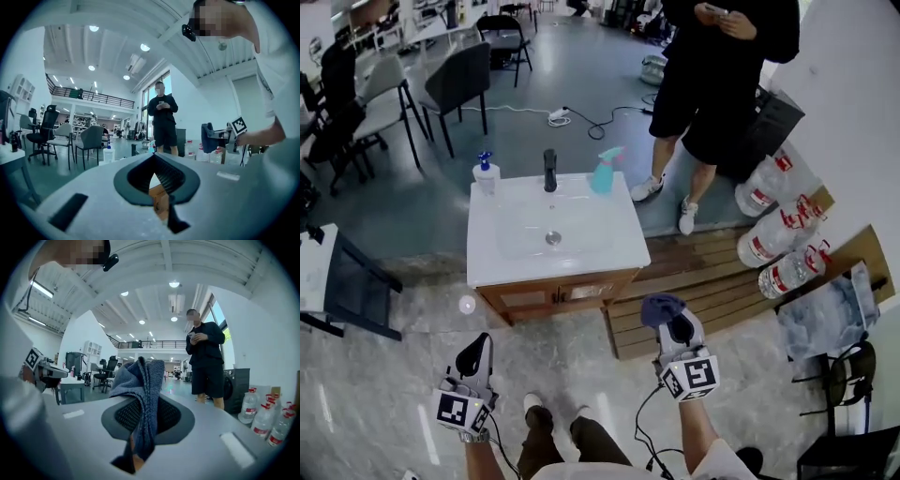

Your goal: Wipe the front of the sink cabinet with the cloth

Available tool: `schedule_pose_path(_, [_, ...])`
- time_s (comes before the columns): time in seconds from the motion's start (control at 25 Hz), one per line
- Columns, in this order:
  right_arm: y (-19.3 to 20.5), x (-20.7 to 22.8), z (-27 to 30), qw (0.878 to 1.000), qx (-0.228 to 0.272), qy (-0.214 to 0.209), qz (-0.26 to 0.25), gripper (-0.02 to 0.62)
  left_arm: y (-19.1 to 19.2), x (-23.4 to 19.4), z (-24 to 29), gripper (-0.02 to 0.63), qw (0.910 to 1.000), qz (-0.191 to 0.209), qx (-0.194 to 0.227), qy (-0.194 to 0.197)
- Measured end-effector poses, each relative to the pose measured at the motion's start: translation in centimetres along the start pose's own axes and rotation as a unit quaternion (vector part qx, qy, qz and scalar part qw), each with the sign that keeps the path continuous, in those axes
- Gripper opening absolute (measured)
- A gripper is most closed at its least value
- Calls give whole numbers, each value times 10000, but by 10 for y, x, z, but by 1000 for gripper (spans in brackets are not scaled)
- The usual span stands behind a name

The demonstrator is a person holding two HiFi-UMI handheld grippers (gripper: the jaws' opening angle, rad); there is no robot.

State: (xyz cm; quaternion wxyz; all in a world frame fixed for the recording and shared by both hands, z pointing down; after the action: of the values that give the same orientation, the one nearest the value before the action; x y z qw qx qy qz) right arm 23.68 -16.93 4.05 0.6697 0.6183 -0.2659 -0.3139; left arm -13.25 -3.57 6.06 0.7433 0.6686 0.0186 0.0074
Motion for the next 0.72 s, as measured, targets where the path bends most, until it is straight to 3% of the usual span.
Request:
schedule_pose_path(0.2, [-83,-24,-32,9985,134,-526,83,64,-69,39,-18,-3,9996,-198,86,206])
schedule_pose_path(0.32, [-114,-48,-51,9953,504,-768,310,64,-99,64,-33,-3,9987,-237,84,446])
schedule_pose_path(0.52, [-128,-71,-81,9880,1049,-951,616,64,-116,104,-60,-3,9973,223,124,682])
schedule_pose_path(0.72, [-133,-80,-78,9838,1029,-1358,562,61,-108,110,-80,-3,9993,27,59,371])
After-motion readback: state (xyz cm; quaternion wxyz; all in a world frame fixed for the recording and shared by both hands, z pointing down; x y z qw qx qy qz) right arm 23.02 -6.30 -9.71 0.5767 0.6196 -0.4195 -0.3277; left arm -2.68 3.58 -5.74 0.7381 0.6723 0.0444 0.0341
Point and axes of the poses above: the fingertips, and each gripper's own axes: z forward along the fingers, x to its right, y out of its underside, the point moved 6 cm from there along -z, backward along the fingers, and after that the axes turned 14 degrees about -y, right-handed, at the moved point
